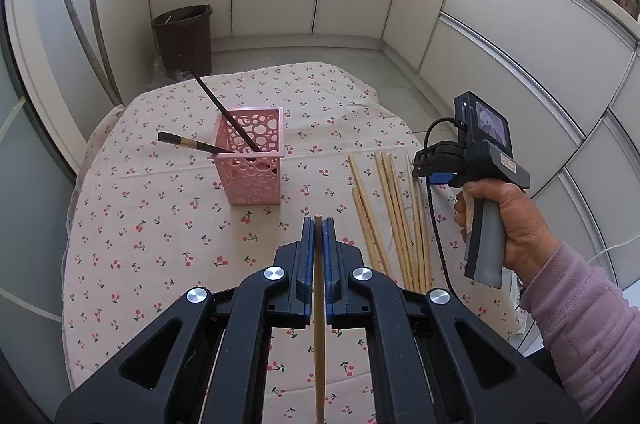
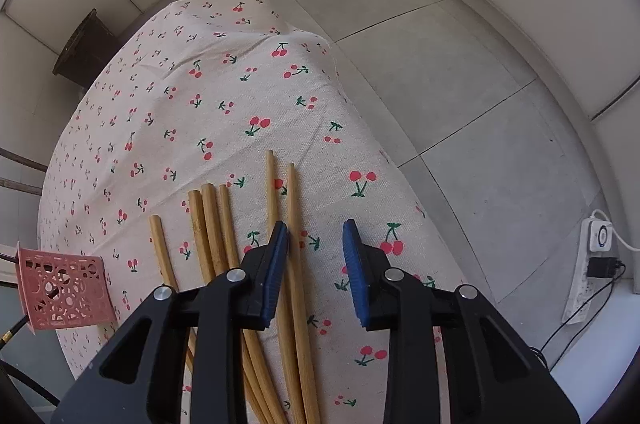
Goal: Organize utensils
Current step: 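Grasp a wooden chopstick with the right gripper while the left gripper lifts its chopstick, then insert the wooden chopstick into the pink basket and open the left gripper, then insert the wooden chopstick into the pink basket and open the right gripper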
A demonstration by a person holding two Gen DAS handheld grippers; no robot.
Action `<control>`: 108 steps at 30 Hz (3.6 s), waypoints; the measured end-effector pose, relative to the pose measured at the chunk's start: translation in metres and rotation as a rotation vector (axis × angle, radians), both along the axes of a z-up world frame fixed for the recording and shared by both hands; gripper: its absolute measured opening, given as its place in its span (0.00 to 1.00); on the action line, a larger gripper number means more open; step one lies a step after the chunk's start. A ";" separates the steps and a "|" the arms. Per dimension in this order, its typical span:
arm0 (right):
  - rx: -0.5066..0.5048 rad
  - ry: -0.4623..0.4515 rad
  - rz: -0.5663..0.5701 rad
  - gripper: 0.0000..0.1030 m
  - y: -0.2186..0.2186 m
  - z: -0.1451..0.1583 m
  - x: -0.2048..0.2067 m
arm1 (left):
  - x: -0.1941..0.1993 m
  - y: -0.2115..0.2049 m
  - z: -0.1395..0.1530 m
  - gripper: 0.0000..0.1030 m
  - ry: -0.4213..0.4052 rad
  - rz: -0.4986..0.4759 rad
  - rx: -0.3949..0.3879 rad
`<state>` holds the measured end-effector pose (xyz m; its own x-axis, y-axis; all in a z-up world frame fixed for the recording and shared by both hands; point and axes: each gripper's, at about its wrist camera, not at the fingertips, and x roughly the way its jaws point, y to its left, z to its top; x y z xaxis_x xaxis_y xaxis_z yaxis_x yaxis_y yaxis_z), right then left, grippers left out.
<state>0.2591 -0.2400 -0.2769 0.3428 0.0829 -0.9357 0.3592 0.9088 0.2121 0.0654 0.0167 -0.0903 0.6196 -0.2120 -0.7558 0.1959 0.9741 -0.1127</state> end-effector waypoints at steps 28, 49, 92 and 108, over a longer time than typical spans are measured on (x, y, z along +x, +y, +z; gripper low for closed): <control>0.110 -0.411 0.294 0.06 0.035 0.140 -0.111 | -0.027 0.027 0.033 0.04 -0.101 0.053 -0.055; 0.223 -0.624 0.279 0.06 0.023 0.234 -0.107 | -0.002 0.040 0.127 0.04 -0.327 0.124 -0.146; 0.316 -0.606 0.307 0.09 0.113 0.221 -0.020 | 0.058 0.114 0.113 0.36 -0.263 0.502 -0.231; 0.097 -0.577 0.407 0.37 0.125 0.212 -0.057 | 0.061 0.059 0.087 0.49 -0.197 0.346 -0.108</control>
